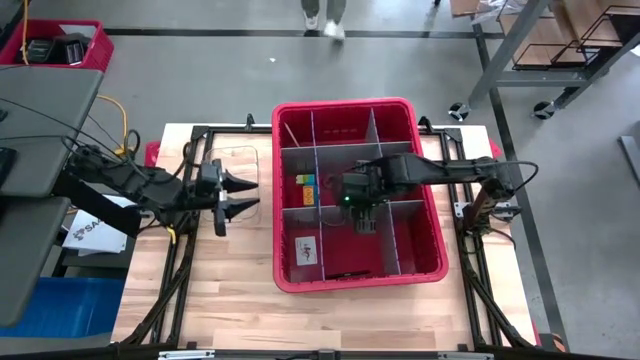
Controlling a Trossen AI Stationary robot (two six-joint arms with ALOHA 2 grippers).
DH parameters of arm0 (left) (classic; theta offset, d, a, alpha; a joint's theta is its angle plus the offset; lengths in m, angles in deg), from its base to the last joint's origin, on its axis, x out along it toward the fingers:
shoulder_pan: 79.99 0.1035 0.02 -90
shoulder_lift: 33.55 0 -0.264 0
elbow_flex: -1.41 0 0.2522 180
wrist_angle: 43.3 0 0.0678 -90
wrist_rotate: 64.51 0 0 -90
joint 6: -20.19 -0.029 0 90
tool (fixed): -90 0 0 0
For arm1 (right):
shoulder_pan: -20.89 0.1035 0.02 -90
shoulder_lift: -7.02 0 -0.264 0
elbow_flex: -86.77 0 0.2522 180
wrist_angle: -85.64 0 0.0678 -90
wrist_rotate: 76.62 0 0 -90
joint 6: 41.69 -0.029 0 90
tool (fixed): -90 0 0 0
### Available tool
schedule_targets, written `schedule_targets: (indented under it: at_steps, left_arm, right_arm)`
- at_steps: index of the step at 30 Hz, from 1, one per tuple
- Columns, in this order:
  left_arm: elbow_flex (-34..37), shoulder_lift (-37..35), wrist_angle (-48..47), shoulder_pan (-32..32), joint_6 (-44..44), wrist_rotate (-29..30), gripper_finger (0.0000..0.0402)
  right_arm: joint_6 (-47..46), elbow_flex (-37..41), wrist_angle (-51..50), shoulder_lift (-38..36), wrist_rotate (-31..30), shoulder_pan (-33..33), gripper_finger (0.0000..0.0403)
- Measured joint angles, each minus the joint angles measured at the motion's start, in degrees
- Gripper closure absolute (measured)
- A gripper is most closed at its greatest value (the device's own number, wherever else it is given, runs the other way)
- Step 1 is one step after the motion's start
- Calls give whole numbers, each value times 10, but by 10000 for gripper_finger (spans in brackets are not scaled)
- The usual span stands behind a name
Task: Sort blocks
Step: Break down the bin divider
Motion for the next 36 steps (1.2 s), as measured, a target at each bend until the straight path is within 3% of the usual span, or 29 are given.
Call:
schedule_targets:
  at_steps: [17, 20, 24, 36]
  left_arm:
    - [0, -7, -1, 0, -12, 12, 204]
    - [1, -7, 1, 0, -12, 12, 204]
    - [1, -7, 7, 0, -12, 12, 204]
    - [1, -7, 16, -1, -34, 35, 204]
  right_arm:
    - [-3, 47, 32, 62, 41, -14, 233]
    - [-1, 47, 33, 82, 42, -14, 267]
    - [-9, 43, 31, 85, 62, -14, 381]
    - [-48, -51, -69, 62, 98, -8, 402]
